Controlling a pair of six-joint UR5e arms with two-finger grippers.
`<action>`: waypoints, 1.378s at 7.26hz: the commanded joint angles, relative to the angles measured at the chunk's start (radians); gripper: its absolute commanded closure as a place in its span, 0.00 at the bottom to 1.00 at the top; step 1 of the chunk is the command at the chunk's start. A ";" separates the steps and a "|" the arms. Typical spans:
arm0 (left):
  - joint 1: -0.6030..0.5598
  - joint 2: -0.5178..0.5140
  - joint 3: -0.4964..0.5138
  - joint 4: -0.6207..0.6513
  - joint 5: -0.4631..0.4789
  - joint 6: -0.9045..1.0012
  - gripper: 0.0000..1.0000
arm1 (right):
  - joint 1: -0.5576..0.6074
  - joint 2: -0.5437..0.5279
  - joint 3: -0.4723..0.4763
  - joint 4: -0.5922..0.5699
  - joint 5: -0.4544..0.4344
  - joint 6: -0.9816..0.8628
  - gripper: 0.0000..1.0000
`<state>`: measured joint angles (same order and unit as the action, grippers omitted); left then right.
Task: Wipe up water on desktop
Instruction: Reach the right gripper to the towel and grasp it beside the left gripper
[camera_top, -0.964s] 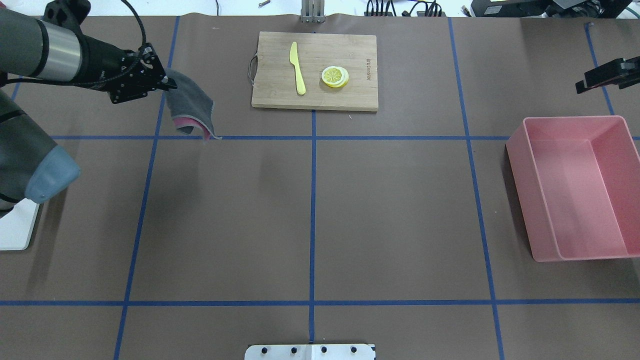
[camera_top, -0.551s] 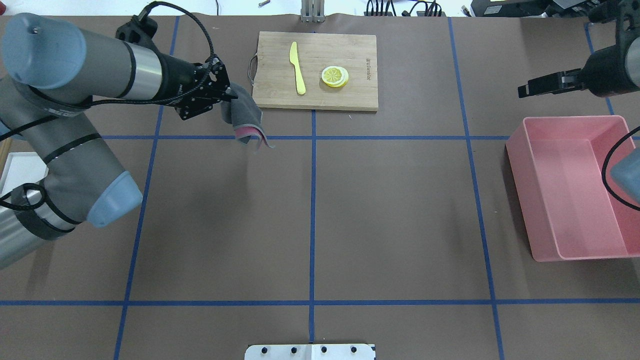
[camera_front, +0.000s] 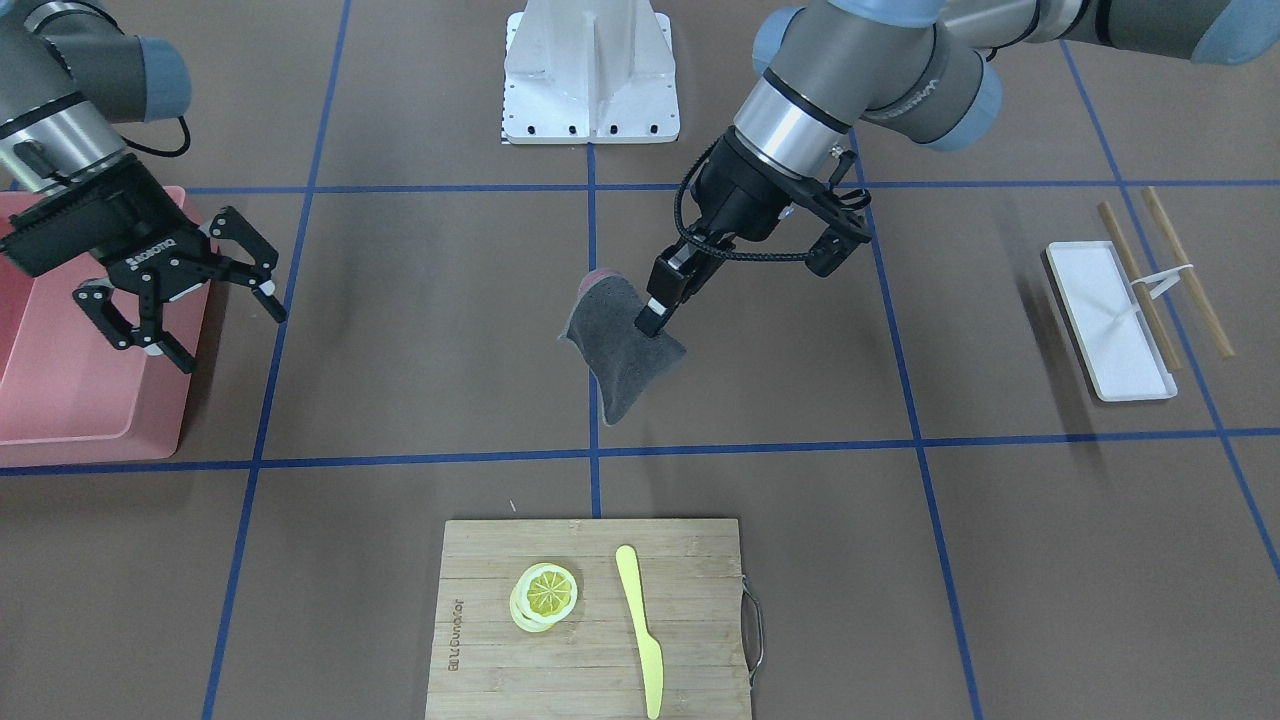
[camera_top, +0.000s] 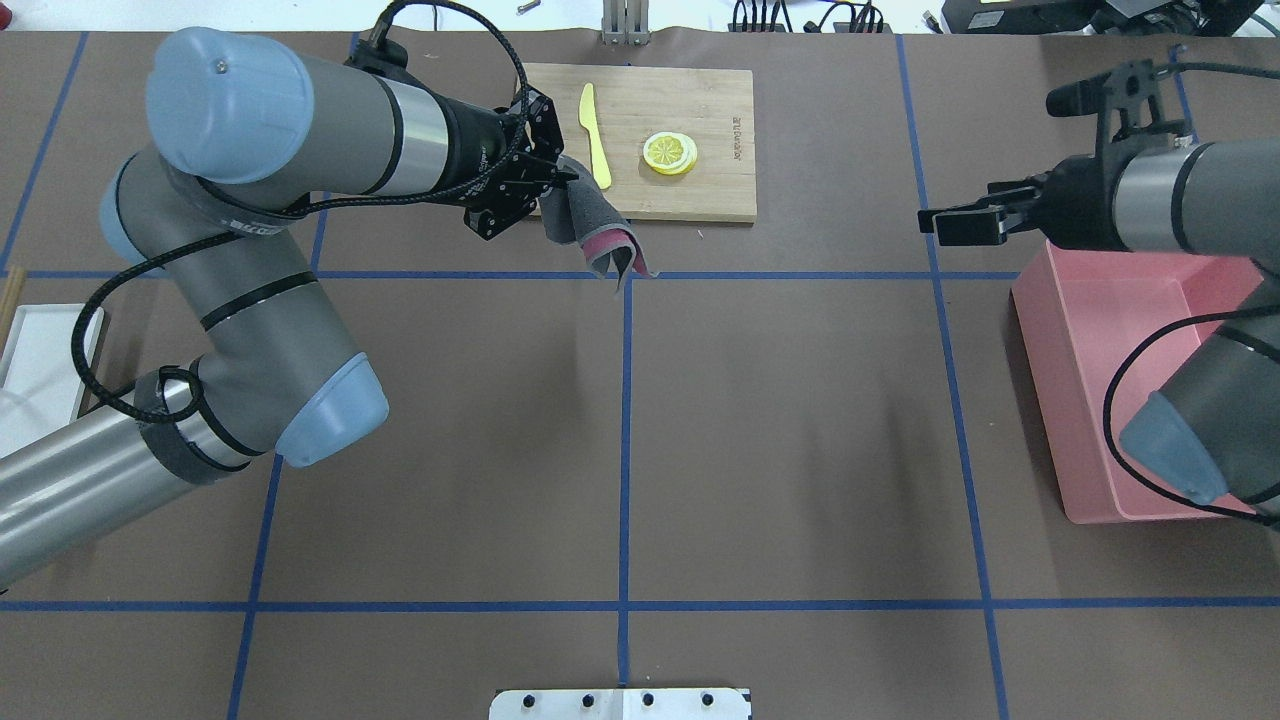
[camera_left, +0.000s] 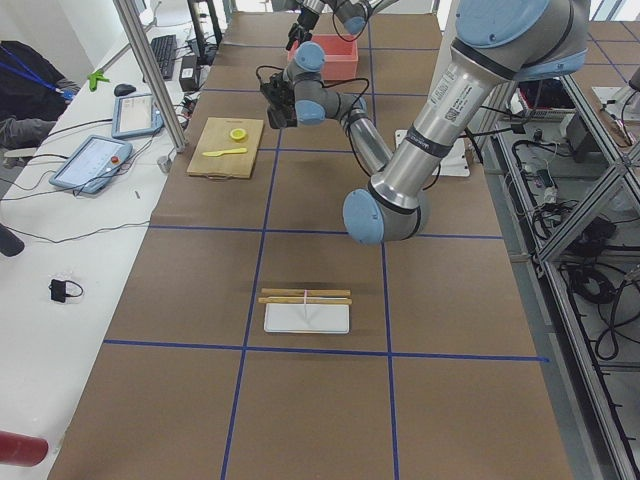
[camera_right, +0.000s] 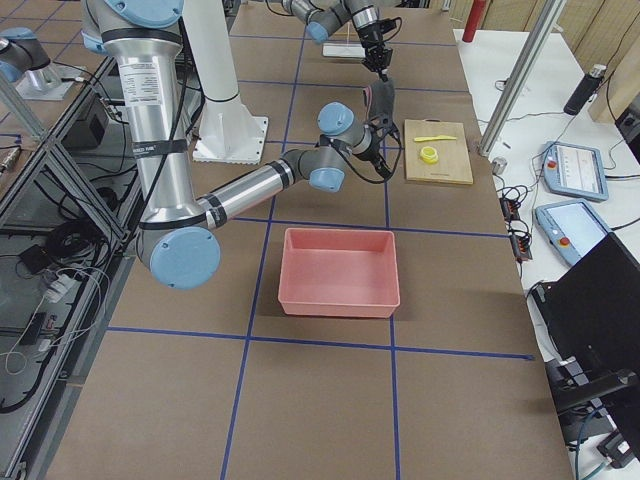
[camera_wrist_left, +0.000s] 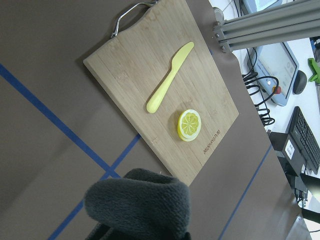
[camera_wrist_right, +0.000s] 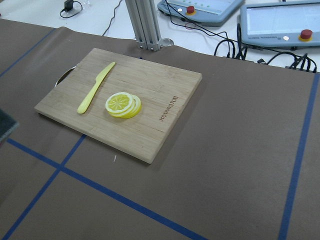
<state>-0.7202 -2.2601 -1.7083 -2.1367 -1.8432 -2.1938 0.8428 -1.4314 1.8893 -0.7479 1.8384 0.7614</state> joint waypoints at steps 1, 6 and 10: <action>0.030 -0.096 0.060 0.001 0.062 -0.094 1.00 | -0.163 0.031 0.025 0.009 -0.219 0.003 0.00; 0.105 -0.168 0.085 0.003 0.131 -0.190 1.00 | -0.419 0.086 0.037 -0.028 -0.571 -0.025 0.00; 0.131 -0.168 0.069 0.004 0.144 -0.178 1.00 | -0.416 0.098 0.036 -0.051 -0.585 -0.083 0.10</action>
<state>-0.5943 -2.4302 -1.6325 -2.1334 -1.7003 -2.3750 0.4230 -1.3337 1.9255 -0.7981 1.2557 0.7087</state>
